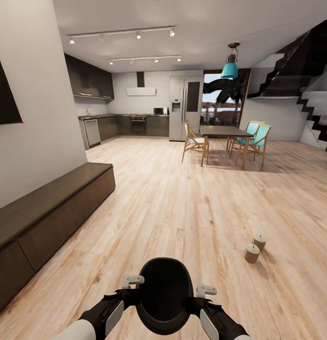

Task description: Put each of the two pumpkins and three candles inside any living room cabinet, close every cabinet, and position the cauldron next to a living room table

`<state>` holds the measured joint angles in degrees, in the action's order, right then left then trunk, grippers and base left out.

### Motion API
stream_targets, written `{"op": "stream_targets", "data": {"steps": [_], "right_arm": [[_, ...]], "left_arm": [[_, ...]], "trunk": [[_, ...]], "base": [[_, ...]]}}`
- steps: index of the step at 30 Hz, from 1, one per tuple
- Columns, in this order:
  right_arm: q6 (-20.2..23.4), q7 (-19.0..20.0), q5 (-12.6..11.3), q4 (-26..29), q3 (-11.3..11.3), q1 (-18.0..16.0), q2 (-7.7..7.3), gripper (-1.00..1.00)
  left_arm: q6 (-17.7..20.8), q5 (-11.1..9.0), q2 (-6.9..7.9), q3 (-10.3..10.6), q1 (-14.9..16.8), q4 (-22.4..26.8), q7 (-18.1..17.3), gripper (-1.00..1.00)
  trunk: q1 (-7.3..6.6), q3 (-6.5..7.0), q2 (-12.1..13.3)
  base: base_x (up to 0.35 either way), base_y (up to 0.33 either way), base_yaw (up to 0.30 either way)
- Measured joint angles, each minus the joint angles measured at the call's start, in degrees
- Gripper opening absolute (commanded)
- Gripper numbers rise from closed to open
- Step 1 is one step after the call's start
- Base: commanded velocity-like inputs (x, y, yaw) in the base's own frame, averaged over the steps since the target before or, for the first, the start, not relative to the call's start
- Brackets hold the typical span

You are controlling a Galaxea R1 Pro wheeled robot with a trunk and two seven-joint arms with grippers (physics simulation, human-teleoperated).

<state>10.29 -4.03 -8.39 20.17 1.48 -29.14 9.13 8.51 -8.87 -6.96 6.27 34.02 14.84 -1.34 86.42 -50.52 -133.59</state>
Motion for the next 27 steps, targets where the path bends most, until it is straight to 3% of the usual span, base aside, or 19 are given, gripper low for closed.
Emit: {"op": "stream_targets", "data": {"steps": [27], "right_arm": [[0.00, 0.01, 0.00, 0.00, 0.00, 0.00, 0.00, -1.00]], "left_arm": [[-0.01, 0.00, 0.00, 0.00, 0.00, 0.00, 0.00, -1.00]], "trunk": [[0.00, 1.54, 0.00]], "base": [[0.000, 0.000, -0.222]]}}
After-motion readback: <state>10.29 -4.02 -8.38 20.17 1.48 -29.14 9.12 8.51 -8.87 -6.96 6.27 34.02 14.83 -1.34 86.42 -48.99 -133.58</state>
